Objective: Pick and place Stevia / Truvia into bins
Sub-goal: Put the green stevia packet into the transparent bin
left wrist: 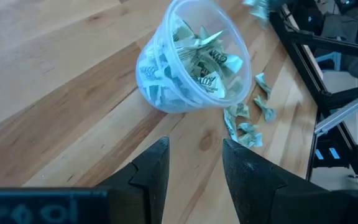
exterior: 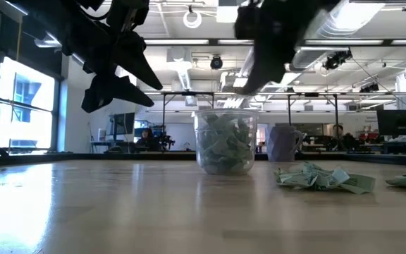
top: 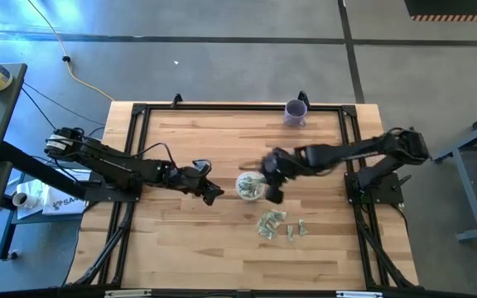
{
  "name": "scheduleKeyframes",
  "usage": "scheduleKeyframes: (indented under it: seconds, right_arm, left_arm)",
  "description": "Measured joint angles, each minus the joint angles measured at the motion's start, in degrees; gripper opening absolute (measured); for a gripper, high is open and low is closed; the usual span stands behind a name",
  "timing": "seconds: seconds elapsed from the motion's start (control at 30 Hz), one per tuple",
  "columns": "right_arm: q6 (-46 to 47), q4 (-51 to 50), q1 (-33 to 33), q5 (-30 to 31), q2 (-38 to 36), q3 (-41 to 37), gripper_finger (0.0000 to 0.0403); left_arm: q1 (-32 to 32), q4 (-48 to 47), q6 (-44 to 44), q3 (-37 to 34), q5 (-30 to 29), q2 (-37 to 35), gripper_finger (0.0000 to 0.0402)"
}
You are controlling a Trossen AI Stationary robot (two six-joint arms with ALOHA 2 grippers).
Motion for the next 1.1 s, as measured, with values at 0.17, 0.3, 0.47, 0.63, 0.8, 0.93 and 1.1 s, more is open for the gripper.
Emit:
scheduleKeyframes:
  seconds: [0.17,0.3,0.47,0.63,0.8,0.93,1.1]
  right_arm:
    - [-3.46,1.56,-2.59,-4.64,7.84,6.71,0.0007]
    - [-4.10,-3.26,-2.60,-7.33,14.39,9.42,0.0025]
    - [-4.52,-3.19,-2.12,-6.05,16.61,9.88,0.0052]
    - [-4.33,-3.28,-2.10,-5.08,14.99,9.86,0.0081]
    - [-4.55,-3.76,-2.10,-3.27,11.75,9.86,0.0122]
    - [-5.36,-5.36,-2.10,-3.46,9.84,9.86,0.0163]
    - [-9.45,-10.29,-0.21,-3.53,5.63,9.84,0.0217]
  left_arm:
    - [0.00,-0.27,0.05,0.00,-0.08,-0.26,0.0182]
    - [0.00,-0.19,-0.12,0.00,0.24,-0.26,0.0182]
    - [0.00,0.12,-0.14,0.00,0.26,-0.39,0.0182]
    - [0.00,0.12,-0.14,0.00,0.24,-0.39,0.0182]
    - [0.00,0.18,0.12,0.00,-0.20,-0.39,0.0182]
    - [0.00,0.18,0.18,0.00,-0.65,-0.39,0.0182]
    - [0.00,0.51,-0.20,0.00,-1.03,-0.39,0.0182]
